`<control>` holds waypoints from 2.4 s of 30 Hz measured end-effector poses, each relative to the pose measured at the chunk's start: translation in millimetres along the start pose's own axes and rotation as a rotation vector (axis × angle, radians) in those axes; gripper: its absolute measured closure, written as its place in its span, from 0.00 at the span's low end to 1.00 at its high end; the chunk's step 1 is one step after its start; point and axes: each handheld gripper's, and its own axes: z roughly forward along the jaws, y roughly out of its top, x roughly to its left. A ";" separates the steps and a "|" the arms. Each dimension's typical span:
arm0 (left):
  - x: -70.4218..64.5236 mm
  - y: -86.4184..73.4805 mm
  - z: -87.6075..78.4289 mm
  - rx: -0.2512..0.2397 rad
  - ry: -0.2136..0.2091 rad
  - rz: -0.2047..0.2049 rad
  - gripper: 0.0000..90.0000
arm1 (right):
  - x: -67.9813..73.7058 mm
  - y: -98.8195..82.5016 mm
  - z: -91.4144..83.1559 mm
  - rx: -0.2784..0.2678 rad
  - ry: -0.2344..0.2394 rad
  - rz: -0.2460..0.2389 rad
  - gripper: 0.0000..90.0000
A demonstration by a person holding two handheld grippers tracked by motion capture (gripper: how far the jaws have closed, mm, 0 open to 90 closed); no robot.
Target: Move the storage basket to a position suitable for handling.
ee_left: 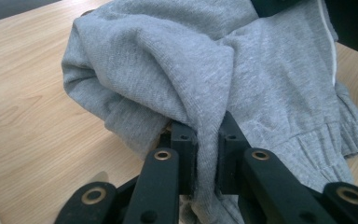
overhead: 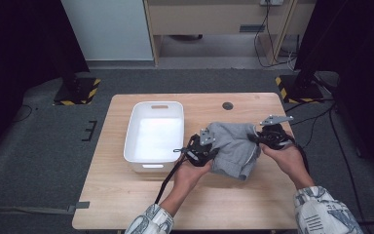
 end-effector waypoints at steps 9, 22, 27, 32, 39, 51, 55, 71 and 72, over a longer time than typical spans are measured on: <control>4.3 6.4 -5.4 -0.010 -0.004 -0.004 0.90 | 1.1 6.9 -2.8 -0.012 -0.004 -0.012 0.86; 9.2 10.7 -8.6 -0.018 -0.002 -0.001 0.90 | 1.5 14.5 -4.7 -0.025 -0.009 -0.012 0.87; 11.9 11.3 -10.7 -0.026 -0.001 -0.007 0.90 | 2.9 18.4 -4.7 -0.025 -0.010 -0.019 0.87; 14.6 11.7 -14.5 -0.033 0.002 -0.009 0.90 | 6.3 24.0 -5.4 -0.026 -0.011 -0.030 0.87; 19.4 13.8 -21.3 -0.039 0.007 -0.010 0.90 | 10.4 31.3 -5.8 -0.034 -0.006 -0.037 0.87; 21.0 18.5 -27.7 -0.048 0.013 -0.004 0.90 | 13.0 39.4 -7.0 -0.037 -0.009 -0.044 0.87; 22.5 19.2 -28.5 -0.047 0.011 -0.007 0.90 | 13.7 40.8 -6.7 -0.032 -0.009 -0.044 0.87; 26.3 19.7 -30.7 -0.053 0.010 -0.021 0.90 | 15.7 46.7 -5.8 -0.024 -0.011 -0.051 0.87; 26.8 20.3 -31.8 -0.053 0.010 -0.021 0.90 | 15.9 47.9 -6.1 -0.025 -0.010 -0.056 0.87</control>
